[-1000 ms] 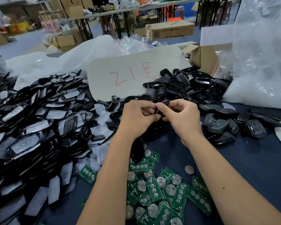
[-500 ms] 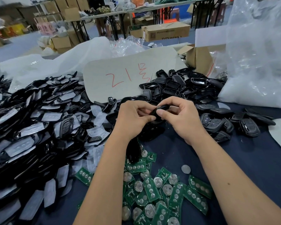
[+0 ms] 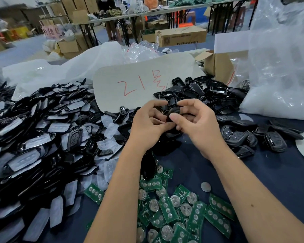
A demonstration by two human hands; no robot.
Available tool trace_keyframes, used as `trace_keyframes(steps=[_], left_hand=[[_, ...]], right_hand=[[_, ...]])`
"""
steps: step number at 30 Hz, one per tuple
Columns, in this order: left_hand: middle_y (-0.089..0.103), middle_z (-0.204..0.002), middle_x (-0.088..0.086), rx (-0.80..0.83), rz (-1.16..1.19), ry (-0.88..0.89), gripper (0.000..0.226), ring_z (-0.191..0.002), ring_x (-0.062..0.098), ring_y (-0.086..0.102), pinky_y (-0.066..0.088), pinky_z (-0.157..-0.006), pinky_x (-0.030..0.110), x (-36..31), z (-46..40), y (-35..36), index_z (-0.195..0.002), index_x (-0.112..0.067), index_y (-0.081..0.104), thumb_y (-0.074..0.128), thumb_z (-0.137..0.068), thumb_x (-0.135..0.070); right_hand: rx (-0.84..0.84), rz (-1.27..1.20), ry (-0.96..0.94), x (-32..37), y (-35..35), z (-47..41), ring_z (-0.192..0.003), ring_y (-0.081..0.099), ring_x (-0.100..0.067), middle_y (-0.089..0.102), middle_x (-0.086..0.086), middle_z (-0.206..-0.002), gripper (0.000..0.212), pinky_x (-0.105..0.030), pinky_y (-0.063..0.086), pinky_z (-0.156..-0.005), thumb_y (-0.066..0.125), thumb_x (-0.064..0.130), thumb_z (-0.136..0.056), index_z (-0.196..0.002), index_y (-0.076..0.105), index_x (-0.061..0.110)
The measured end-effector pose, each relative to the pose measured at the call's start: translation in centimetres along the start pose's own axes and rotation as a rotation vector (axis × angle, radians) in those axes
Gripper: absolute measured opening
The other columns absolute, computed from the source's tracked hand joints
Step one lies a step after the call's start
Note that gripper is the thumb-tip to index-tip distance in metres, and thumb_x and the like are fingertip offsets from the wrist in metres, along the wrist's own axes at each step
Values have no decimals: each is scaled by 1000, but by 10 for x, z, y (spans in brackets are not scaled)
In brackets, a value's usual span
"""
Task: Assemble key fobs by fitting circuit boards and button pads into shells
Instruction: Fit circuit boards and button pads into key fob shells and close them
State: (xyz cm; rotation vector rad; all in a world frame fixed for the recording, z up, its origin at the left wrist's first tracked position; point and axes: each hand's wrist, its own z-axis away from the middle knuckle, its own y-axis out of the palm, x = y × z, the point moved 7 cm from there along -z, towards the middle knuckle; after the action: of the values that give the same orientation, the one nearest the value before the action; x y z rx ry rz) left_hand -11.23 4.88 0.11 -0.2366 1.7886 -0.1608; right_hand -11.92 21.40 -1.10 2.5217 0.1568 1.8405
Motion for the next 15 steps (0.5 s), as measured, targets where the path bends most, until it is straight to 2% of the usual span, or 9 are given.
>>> trace_keyframes(steps=[2,4,6,8,9,12,15], left_hand=[[58,-76,6,-7,135,-94,45,-72,20,65,61,-74,32,6,0,2,-115,-16,69,86,-77,3],[60,-84,15,-14,269,-159,35,-76,24,68,62,-74,34,9,2,2,-108,-2,68,83,-78,7],[65,-91,20,-3,396,-202,34,-82,27,72,63,-74,34,11,3,2,-102,9,62,83,-76,10],[69,-96,20,42,504,-238,42,-87,29,74,63,-75,34,10,5,4,-103,6,61,85,-69,7],[70,-98,21,69,537,-249,48,-88,29,75,63,-76,34,9,6,6,-106,4,61,86,-64,3],[67,-105,26,122,586,-279,62,-88,30,75,63,-76,34,7,8,10,-115,10,60,85,-59,0],[63,-111,30,143,610,-291,72,-91,32,74,63,-75,33,6,9,14,-122,20,52,83,-61,2]], right_hand=[[-7,-85,46,-4,1,-1,-62,63,-14,71,-3,-86,23,-23,48,-52,76,22,-92,-112,67,16],[4,-26,72,-9,1,0,-60,61,-13,68,0,-78,12,-22,44,-50,68,24,-101,-106,71,15],[13,50,88,-12,1,1,-57,55,-13,61,-1,-67,25,-22,40,-48,62,29,-105,-88,72,14],[14,70,76,-9,1,2,-51,47,-13,53,1,-59,40,-21,35,-46,62,34,-105,-68,65,18],[15,66,70,-7,1,2,-49,44,-13,51,2,-57,43,-21,34,-45,64,35,-104,-63,63,20],[25,9,87,-5,2,3,-47,40,-11,47,2,-55,37,-20,32,-43,69,33,-100,-66,69,18],[30,-70,122,-7,4,4,-43,33,-11,42,2,-50,39,-20,28,-41,71,29,-98,-63,65,15]])
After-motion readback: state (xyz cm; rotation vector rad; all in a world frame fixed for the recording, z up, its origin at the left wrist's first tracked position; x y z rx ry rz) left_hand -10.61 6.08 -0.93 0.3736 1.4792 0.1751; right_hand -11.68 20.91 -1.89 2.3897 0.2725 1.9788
